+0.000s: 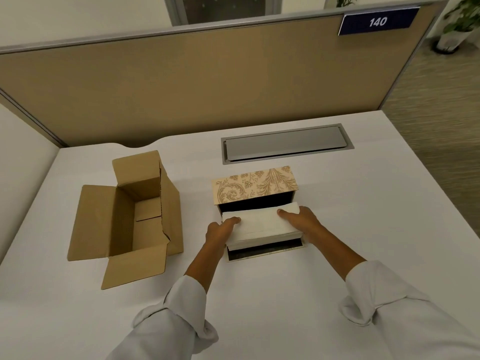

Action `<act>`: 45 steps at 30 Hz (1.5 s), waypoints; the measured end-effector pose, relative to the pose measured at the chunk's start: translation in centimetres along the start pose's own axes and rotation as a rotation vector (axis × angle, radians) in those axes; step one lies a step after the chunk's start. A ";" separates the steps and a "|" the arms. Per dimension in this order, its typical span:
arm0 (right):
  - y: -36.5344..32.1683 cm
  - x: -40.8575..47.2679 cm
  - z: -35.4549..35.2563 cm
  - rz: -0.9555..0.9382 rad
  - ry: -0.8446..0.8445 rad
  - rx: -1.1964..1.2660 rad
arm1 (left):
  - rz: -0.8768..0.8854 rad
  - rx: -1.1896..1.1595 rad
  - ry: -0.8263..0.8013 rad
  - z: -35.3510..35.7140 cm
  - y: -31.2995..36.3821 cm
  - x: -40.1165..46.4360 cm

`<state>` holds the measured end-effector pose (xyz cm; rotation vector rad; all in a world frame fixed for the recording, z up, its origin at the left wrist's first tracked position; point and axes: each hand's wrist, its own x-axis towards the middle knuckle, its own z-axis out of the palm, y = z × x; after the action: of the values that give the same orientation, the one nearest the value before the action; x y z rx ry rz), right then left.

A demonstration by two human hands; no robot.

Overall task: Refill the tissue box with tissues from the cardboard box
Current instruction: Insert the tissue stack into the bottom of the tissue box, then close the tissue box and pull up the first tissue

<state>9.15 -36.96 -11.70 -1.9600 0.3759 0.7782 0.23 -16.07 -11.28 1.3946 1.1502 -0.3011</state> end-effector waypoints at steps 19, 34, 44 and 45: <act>-13.0 3.2 3.0 -0.705 -0.095 -1.238 | 0.901 1.342 -0.010 7.8 -5.9 -5.2; -11.1 2.5 1.6 -0.819 -0.386 -0.922 | 0.823 1.355 -0.034 7.9 -6.9 -4.6; -11.9 2.2 3.6 -0.384 -0.475 -1.258 | 0.885 1.250 -0.037 7.6 -7.9 -4.1; -12.1 2.1 3.8 -0.361 -0.481 -1.268 | 0.923 1.226 -0.038 7.2 -8.0 -3.9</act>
<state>16.07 -27.58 -6.24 -2.6901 -0.9763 1.3687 -4.46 -25.95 -14.80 2.7836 0.0663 -0.3592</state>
